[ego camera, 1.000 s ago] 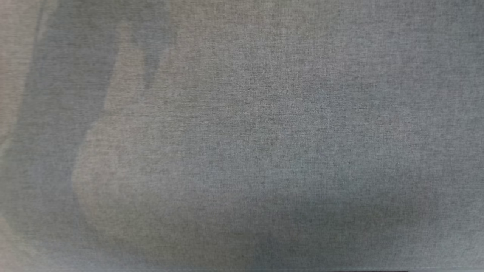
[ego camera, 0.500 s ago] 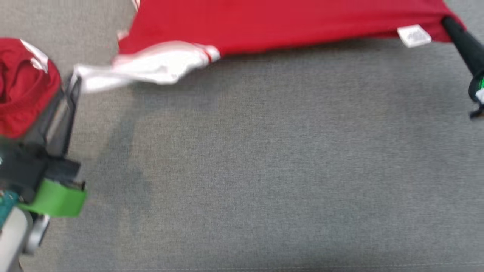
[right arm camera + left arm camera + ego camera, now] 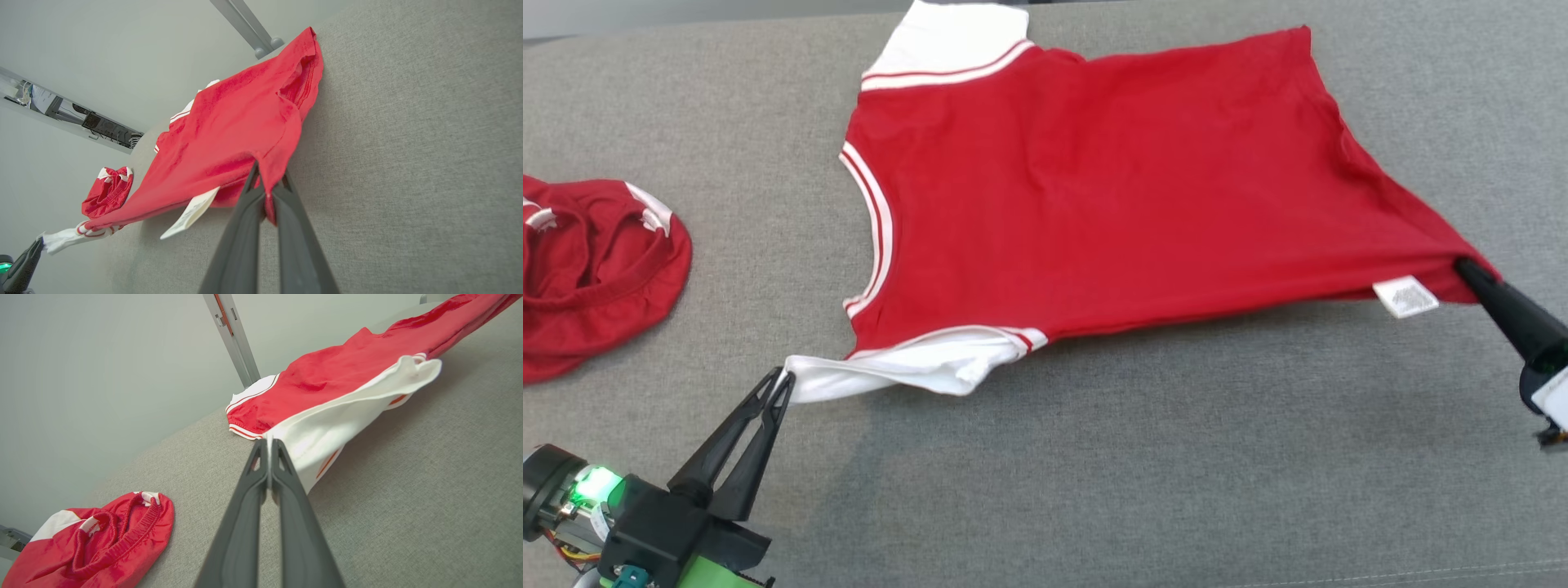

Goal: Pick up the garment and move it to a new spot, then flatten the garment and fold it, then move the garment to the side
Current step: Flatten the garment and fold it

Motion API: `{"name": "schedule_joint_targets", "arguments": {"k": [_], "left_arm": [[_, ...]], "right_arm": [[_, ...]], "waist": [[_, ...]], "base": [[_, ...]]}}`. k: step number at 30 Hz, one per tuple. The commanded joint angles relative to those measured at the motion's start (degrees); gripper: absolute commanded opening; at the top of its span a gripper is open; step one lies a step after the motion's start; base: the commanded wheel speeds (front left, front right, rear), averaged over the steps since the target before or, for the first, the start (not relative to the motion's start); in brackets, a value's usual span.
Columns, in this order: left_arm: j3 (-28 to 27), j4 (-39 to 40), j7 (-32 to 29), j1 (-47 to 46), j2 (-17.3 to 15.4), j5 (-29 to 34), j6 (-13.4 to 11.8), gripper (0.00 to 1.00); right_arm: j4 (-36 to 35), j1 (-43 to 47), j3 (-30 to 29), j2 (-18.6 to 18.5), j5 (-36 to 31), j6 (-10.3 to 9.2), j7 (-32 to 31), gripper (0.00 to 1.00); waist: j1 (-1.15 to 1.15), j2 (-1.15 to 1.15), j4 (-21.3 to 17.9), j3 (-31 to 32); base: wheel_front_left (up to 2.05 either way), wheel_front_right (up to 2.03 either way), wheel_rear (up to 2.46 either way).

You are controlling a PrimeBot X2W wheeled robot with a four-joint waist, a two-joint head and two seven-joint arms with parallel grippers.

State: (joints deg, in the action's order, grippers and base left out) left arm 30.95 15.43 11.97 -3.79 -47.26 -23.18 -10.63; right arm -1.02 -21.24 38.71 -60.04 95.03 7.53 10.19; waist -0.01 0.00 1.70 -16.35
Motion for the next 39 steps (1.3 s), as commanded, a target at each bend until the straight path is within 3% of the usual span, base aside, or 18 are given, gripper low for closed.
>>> {"name": "schedule_joint_targets", "arguments": {"k": [1,5,10,18,31,32,33,34,35,36,37,38,39], "left_arm": [[-0.2,0.6,-0.2,1.0,-0.5,-0.4,-0.7,0.00],[-0.3,1.0,-1.1,-1.0,-0.7,0.4,-0.3,0.00],[0.3,-1.1,-2.0,-7.5,1.1,1.2,2.1,0.00],[2.0,-9.0,-1.6,-20.8,5.8,3.9,6.6,0.00],[4.0,-21.1,1.9,-34.4,10.2,9.1,10.1,0.00],[4.2,-22.3,2.1,-35.2,10.7,9.3,10.3,0.00],[4.3,-23.1,2.2,-35.7,11.0,9.4,10.4,0.00],[4.5,-24.1,2.2,-36.1,11.4,9.4,10.6,0.01],[4.6,-24.9,2.4,-36.5,11.8,9.5,10.7,0.30],[4.8,-25.9,2.5,-36.8,12.3,9.3,11.1,0.49],[4.9,-26.5,2.6,-36.9,12.6,9.1,11.1,0.92],[5.1,-27.2,2.8,-37.0,12.9,9.2,11.2,1.00],[5.2,-27.6,2.8,-36.9,13.2,9.2,11.3,1.00]], "right_arm": [[-0.7,1.5,0.2,-0.4,-0.5,-0.07,0.4,0.00],[-1.3,1.8,0.0,0.1,-1.4,-0.08,0.0,0.00],[1.2,-2.4,0.3,2.1,-4.0,-0.07,-2.0,0.00],[7.9,-11.7,0.6,6.5,-6.6,-0.07,-5.9,0.00],[13.9,-22.4,1.8,9.1,-11.0,-0.07,-6.9,0.00],[14.2,-23.0,2.2,9.2,-11.6,-0.07,-7.0,0.13],[14.5,-23.4,2.6,9.3,-12.1,-0.07,-6.9,0.39],[14.8,-23.8,3.0,9.2,-12.8,-0.07,-6.7,0.78],[15.2,-24.2,3.4,9.2,-13.4,-0.07,-6.3,1.00],[15.5,-24.5,3.9,9.2,-14.1,-0.07,-5.7,1.00],[15.7,-24.6,4.3,9.0,-14.6,-0.07,-5.3,1.00],[15.7,-24.5,4.8,8.8,-15.0,-0.07,-4.8,1.00],[15.6,-24.2,5.0,8.5,-15.2,-0.07,-4.2,1.00]], "waist": [[0.01,0.00,-0.4,1.0],[0.01,0.00,-0.7,0.0],[0.01,0.00,-0.5,-2.9],[0.01,0.00,1.1,-8.8],[0.01,0.00,2.6,-16.0],[0.01,0.00,2.7,-16.3],[0.01,0.00,2.7,-16.5],[0.01,0.00,2.7,-16.5],[0.01,0.00,2.7,-16.6],[0.01,0.00,2.7,-16.6],[0.01,0.00,2.7,-16.4],[0.01,0.00,2.6,-16.1],[0.01,0.00,2.6,-15.7]], "base": [[0.00,0.00,0.00],[0.00,0.00,0.00],[0.00,0.00,0.00],[0.00,0.00,0.00],[0.00,0.00,0.00],[0.00,0.00,0.00],[0.00,0.00,0.00],[0.00,0.00,0.00],[0.00,0.00,0.00],[0.00,0.00,0.00],[0.00,0.00,0.00],[0.00,0.00,0.00],[0.00,0.00,0.00]]}}
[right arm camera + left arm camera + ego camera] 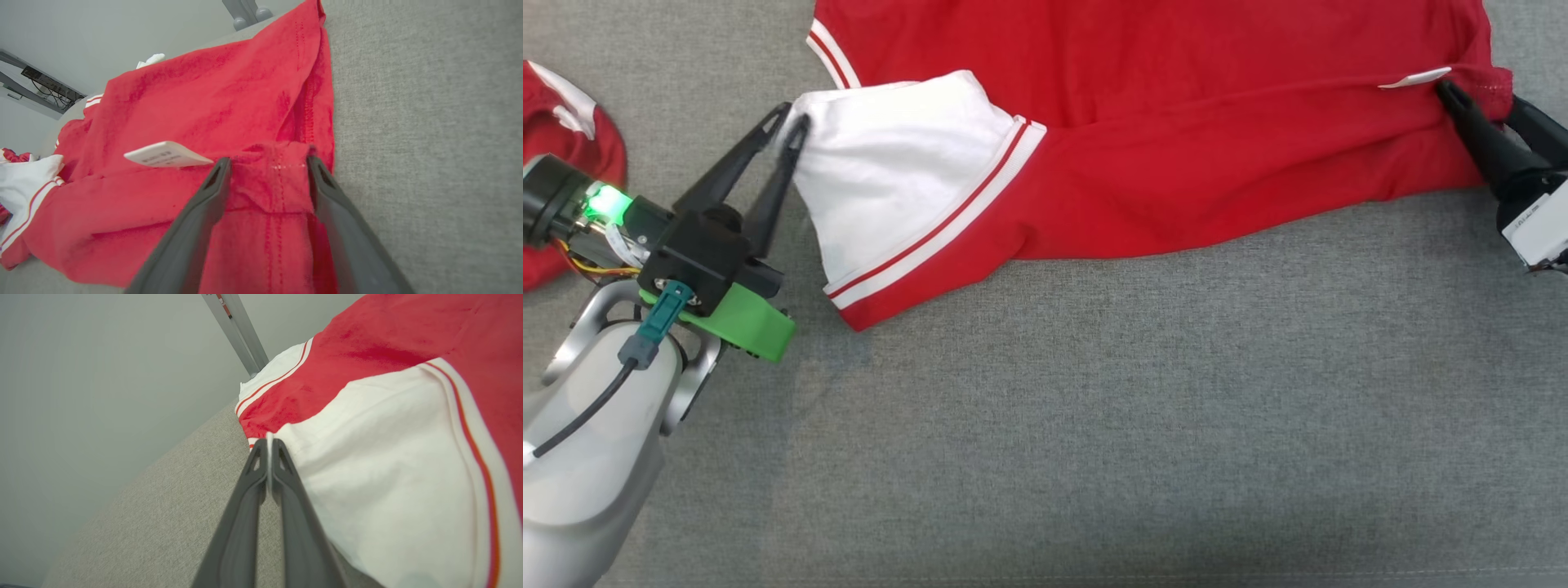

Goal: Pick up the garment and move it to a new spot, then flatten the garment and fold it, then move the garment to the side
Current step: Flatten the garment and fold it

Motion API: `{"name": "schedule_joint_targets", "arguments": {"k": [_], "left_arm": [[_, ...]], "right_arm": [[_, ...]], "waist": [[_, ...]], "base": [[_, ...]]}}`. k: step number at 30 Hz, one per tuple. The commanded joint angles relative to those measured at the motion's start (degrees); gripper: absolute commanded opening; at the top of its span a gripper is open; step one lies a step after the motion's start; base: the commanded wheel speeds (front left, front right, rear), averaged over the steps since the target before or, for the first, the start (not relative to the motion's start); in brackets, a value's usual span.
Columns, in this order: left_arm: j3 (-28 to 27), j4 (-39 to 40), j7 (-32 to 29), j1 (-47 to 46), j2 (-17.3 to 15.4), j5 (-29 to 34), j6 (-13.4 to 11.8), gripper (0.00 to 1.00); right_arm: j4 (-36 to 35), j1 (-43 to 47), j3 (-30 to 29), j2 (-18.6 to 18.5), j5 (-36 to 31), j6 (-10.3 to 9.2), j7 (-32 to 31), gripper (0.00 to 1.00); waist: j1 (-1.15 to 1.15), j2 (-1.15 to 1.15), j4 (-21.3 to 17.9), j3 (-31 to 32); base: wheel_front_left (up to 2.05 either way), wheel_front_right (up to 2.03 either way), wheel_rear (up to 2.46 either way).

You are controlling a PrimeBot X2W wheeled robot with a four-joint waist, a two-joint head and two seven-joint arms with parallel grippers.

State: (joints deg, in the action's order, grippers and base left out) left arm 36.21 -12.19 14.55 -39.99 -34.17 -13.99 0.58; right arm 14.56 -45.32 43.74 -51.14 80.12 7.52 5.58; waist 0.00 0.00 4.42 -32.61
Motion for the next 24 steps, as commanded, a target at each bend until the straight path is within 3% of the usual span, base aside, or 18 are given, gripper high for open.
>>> {"name": "schedule_joint_targets", "arguments": {"k": [1,8,15,21,24], "left_arm": [[-0.1,-0.5,0.2,-0.3,0.3,-0.1,-0.2,1.00],[-2.1,0.6,0.6,5.4,0.8,-3.0,-3.1,1.00],[-4.4,5.1,-1.2,16.9,3.8,-12.0,-6.5,1.00],[-6.4,3.9,-2.8,24.0,8.5,-20.7,-8.6,1.00],[-6.8,1.7,-3.4,25.1,10.5,-23.0,-9.5,1.00]], "right_arm": [[-0.1,0.3,0.4,-1.0,-0.6,-0.06,1.1,1.00],[-2.6,3.4,2.7,-5.0,-1.6,-0.06,5.4,1.00],[-2.0,6.1,4.6,-8.0,-4.3,-0.06,8.1,1.00],[0.0,8.0,2.4,-5.3,-7.8,-0.06,9.6,1.00],[0.1,9.8,-2.6,-1.6,-10.1,-0.06,9.6,1.00]], "waist": [[0.00,0.00,-0.2,1.1],[0.00,0.00,-1.3,5.3],[0.00,0.00,-2.3,10.0],[0.00,0.00,-2.9,12.6],[0.00,0.00,-3.5,13.0]], "base": [[0.00,0.00,0.00],[0.00,0.00,0.00],[0.00,0.00,0.00],[0.00,0.00,0.00],[0.00,0.00,0.00]]}}
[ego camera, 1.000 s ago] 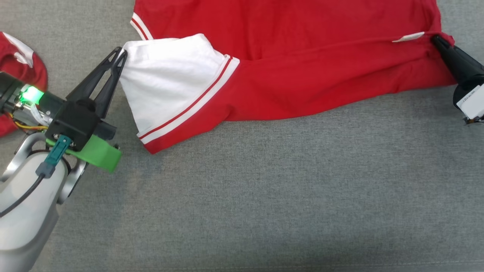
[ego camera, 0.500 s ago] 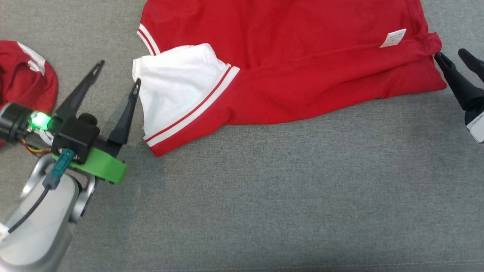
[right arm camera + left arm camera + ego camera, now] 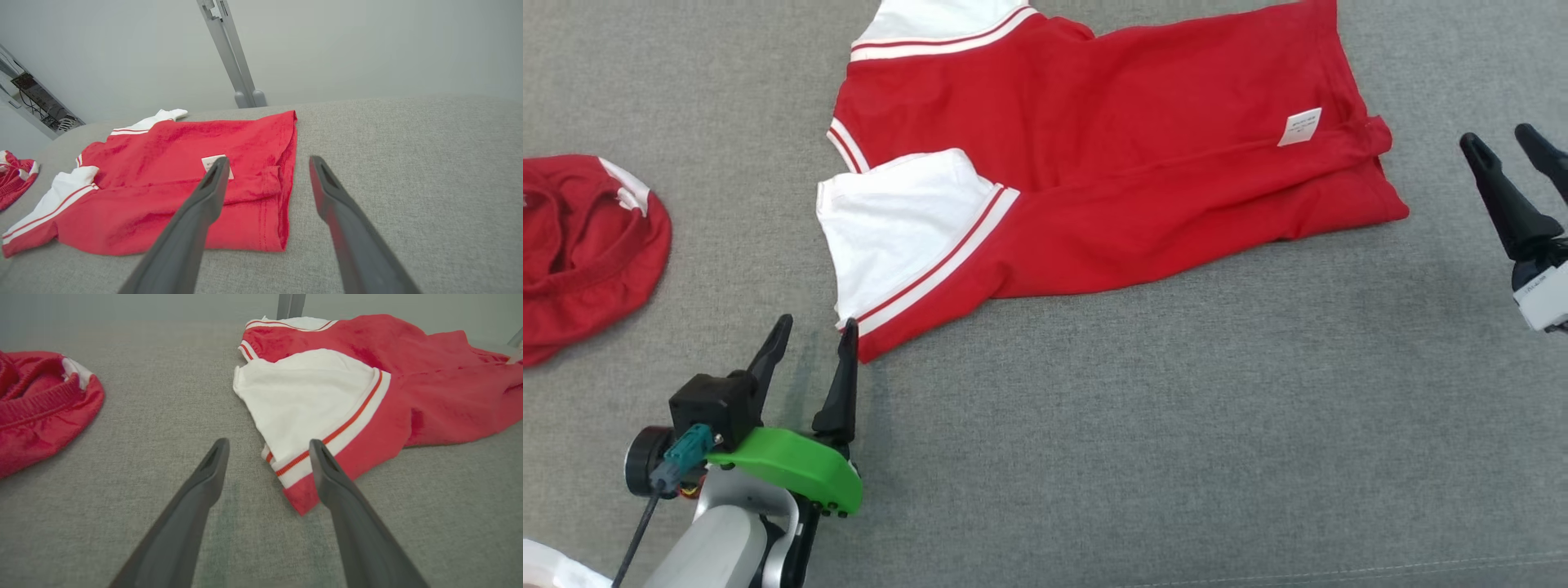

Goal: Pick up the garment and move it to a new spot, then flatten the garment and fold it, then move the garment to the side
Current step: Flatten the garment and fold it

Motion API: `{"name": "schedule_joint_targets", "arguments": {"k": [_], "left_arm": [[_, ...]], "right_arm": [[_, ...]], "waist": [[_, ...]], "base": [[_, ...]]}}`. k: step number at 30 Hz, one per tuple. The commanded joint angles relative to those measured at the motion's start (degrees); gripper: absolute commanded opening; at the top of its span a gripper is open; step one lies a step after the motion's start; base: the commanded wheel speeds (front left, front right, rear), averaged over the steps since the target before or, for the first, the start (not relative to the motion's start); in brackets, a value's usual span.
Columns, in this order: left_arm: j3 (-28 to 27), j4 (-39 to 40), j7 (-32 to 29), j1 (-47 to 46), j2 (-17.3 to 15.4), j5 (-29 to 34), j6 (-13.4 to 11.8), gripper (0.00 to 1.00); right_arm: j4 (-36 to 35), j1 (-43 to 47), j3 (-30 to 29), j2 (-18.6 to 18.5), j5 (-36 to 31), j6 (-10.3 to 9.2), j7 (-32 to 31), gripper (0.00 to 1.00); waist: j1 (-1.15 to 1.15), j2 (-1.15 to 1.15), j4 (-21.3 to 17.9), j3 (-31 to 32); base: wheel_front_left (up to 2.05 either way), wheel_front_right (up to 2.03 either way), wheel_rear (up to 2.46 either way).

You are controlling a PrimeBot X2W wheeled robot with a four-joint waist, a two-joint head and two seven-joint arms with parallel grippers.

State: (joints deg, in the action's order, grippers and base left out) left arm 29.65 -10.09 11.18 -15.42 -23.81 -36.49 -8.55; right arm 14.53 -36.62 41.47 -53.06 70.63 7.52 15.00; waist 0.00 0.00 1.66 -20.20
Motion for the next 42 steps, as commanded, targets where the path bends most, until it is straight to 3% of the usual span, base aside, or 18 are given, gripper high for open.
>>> {"name": "schedule_joint_targets", "arguments": {"k": [1,10,11,13,24,32,33,34,36,42], "left_arm": [[-0.1,-1.1,-0.4,0.5,0.5,-0.7,-0.4,1.00],[0.8,-7.8,-3.3,-2.2,4.0,-4.0,1.1,1.00],[0.9,-8.3,-3.3,-2.5,4.1,-4.0,1.2,0.96],[0.9,-9.0,-2.7,-2.9,4.4,-4.0,1.4,0.00],[1.0,-7.4,0.0,-3.5,3.7,-2.7,1.9,0.00],[2.1,-7.0,0.0,-5.4,3.6,-1.2,1.8,0.00],[2.2,-7.0,0.0,-5.5,3.7,-1.2,1.8,0.00],[2.2,-7.0,0.1,-5.6,3.7,-1.1,1.8,0.00],[2.4,-7.2,0.1,-5.8,3.8,-1.0,1.9,0.00],[2.5,-6.7,1.0,-5.3,3.4,-0.9,2.1,0.00]], "right_arm": [[0.0,2.1,-1.6,1.4,-1.3,-0.07,0.2,1.00],[-1.6,8.1,-8.7,8.6,-6.5,-0.06,0.2,1.00],[-1.6,8.2,-8.9,9.0,-6.5,-0.06,0.2,1.00],[-1.3,8.5,-9.0,9.8,-7.0,-0.06,0.2,1.00],[9.9,3.8,-5.3,15.3,-8.3,-0.06,0.2,1.00],[16.3,-1.1,-0.9,15.3,-13.2,-0.06,0.2,1.00],[16.8,-1.4,0.2,15.2,-13.3,-0.06,0.2,0.90],[17.2,-1.8,1.0,15.1,-13.5,-0.06,0.2,0.49],[17.6,-2.7,2.4,14.7,-13.8,-0.06,0.2,0.00],[15.7,-0.9,0.6,12.4,-14.1,-0.08,0.2,0.00]], "waist": [[0.00,0.00,-0.9,0.6],[0.00,0.00,-2.8,-1.3],[0.00,0.00,-2.8,-1.5],[0.00,0.00,-2.8,-2.0],[0.00,0.00,0.5,-3.1],[0.00,0.00,2.2,-3.9],[0.00,0.00,2.3,-3.9],[0.00,0.00,2.4,-3.9],[0.00,0.00,2.6,-3.9],[0.00,0.00,2.7,-2.9]], "base": [[0.00,0.00,0.00],[0.00,0.00,0.00],[0.00,0.00,0.00],[0.00,0.00,0.00],[0.00,0.00,0.00],[0.00,0.00,0.00],[0.00,0.00,0.00],[0.00,0.00,0.00],[0.00,0.00,0.00],[0.00,0.00,0.00]]}}
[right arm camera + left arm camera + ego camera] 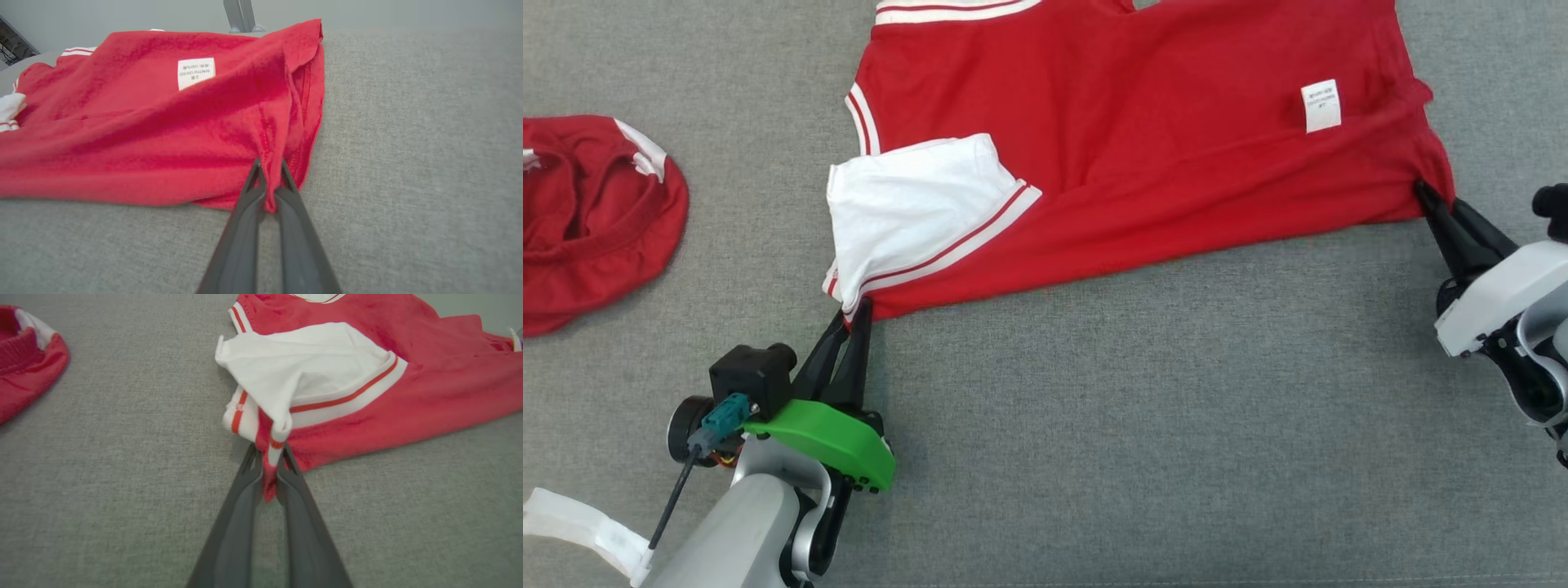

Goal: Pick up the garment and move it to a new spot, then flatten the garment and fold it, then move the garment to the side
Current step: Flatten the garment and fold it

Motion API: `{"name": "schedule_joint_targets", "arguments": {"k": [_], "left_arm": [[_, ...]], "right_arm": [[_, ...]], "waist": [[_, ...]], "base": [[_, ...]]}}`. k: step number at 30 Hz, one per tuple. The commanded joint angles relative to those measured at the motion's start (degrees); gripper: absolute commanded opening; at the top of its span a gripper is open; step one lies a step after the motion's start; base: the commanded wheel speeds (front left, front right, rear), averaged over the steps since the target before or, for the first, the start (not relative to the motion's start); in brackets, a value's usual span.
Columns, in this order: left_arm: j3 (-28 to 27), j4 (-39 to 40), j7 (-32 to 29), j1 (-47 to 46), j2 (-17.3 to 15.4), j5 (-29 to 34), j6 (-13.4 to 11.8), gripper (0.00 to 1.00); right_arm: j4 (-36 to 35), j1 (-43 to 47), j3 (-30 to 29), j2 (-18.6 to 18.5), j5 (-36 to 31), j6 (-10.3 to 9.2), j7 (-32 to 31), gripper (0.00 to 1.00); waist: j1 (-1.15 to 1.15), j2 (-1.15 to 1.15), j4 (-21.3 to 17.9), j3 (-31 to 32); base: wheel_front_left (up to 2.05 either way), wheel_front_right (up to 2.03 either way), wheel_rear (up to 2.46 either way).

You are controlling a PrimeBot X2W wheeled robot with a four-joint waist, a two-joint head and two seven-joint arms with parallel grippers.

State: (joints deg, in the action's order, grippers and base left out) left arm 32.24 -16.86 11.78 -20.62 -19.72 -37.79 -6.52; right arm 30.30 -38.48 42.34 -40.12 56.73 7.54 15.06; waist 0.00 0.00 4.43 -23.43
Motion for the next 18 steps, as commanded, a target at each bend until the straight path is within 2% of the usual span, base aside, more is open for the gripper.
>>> {"name": "schedule_joint_targets", "arguments": {"k": [1,5,9,18], "left_arm": [[-0.1,0.4,0.4,0.4,-0.9,0.2,0.2,0.00],[-0.1,2.7,0.4,2.4,-2.2,-0.5,1.1,0.00],[0.4,5.8,-1.0,5.1,-4.0,-0.7,0.6,0.00],[3.7,12.4,-5.5,12.8,-7.5,-0.7,-0.4,0.00]], "right_arm": [[-0.8,2.0,-1.3,-1.0,-0.1,-0.10,0.1,0.00],[-4.2,6.9,-5.5,-2.6,0.8,-0.12,0.1,0.00],[-7.1,13.1,-8.6,-3.5,0.8,-0.13,0.1,0.00],[-11.2,25.5,-14.8,-1.4,-1.4,-0.12,0.2,0.00]], "waist": [[0.00,0.00,-0.1,0.8],[0.00,0.00,-1.0,2.2],[0.00,0.00,-2.1,3.3],[0.00,0.00,-3.8,5.4]], "base": [[0.00,0.00,0.00],[0.00,0.00,0.00],[0.00,0.00,0.00],[0.00,0.00,0.00]]}}
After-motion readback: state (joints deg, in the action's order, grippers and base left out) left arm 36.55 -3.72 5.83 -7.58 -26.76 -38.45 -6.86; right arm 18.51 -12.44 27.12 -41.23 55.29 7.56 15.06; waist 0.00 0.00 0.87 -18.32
